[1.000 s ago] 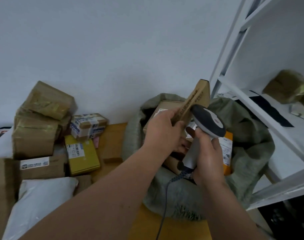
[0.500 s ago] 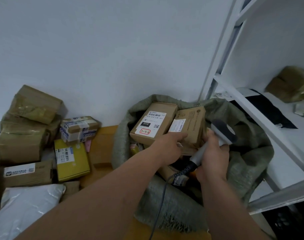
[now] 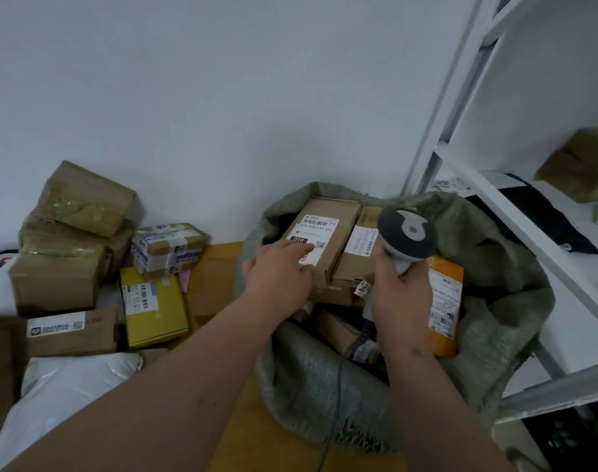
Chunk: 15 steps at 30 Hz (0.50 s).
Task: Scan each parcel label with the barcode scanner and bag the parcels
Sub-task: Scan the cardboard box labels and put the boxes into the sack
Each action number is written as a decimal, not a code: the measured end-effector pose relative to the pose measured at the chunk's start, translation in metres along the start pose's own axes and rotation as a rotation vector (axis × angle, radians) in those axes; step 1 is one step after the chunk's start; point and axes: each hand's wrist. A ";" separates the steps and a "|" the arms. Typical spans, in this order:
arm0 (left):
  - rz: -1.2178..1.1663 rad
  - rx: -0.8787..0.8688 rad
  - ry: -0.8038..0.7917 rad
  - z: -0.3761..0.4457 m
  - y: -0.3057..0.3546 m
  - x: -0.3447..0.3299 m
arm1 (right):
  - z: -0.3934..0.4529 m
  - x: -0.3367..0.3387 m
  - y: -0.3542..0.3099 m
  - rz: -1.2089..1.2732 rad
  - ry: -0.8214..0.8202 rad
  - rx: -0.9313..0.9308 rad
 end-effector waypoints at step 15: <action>0.149 0.159 0.126 -0.112 -0.201 0.113 | -0.194 -0.137 -0.015 -0.200 -0.597 -0.029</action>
Point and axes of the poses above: each hand's wrist, its own z-axis towards the middle knuckle, its own x-axis out of the back of the hand, y = z × x, and after that the axes turned 1 degree about -z, right-handed
